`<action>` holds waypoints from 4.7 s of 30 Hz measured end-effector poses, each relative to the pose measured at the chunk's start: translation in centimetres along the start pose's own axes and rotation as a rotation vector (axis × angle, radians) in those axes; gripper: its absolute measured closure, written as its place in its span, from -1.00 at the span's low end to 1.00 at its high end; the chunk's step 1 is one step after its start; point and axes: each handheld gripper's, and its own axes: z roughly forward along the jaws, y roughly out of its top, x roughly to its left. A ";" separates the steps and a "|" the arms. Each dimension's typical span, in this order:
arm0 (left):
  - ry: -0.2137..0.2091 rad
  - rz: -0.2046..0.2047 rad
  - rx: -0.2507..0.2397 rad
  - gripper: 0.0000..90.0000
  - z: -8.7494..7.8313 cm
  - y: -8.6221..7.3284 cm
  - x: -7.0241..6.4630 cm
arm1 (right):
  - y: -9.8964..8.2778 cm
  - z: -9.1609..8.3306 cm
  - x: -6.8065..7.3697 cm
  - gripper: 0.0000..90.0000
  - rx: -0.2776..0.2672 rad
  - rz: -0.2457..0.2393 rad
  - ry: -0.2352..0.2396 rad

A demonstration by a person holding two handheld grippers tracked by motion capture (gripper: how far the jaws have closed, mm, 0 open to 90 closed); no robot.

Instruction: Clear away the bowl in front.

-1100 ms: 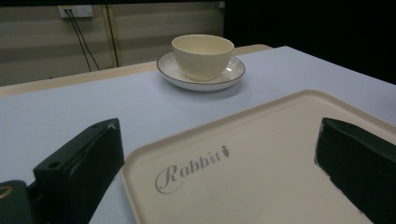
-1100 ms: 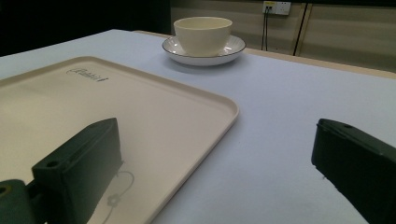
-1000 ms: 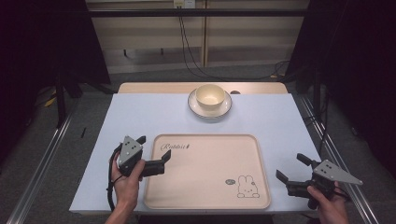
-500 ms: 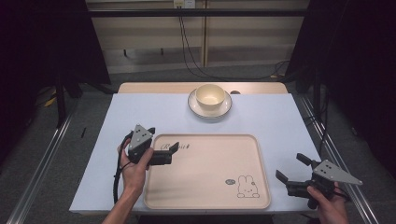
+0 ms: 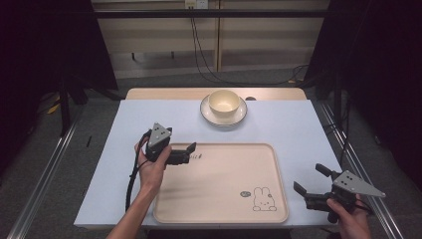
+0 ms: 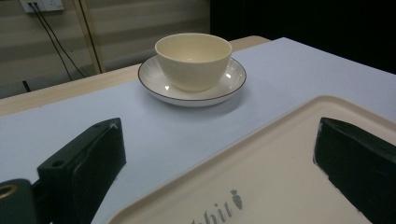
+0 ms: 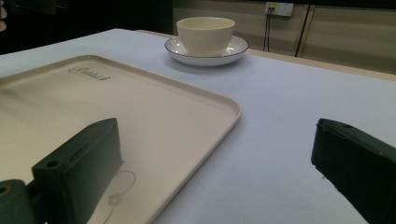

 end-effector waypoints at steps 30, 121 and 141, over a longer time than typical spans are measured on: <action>-0.077 0.036 0.046 -0.94 7.5 5.3 0.1 | 0.1 0.0 0.0 -0.96 -0.008 0.015 0.003; 0.059 -0.206 0.536 0.67 24.6 6.5 5.0 | -0.1 0.1 0.2 -0.96 0.001 -0.034 0.021; 0.069 -0.331 0.507 0.87 24.1 6.4 5.3 | -0.2 0.1 0.2 -0.96 0.008 -0.036 0.023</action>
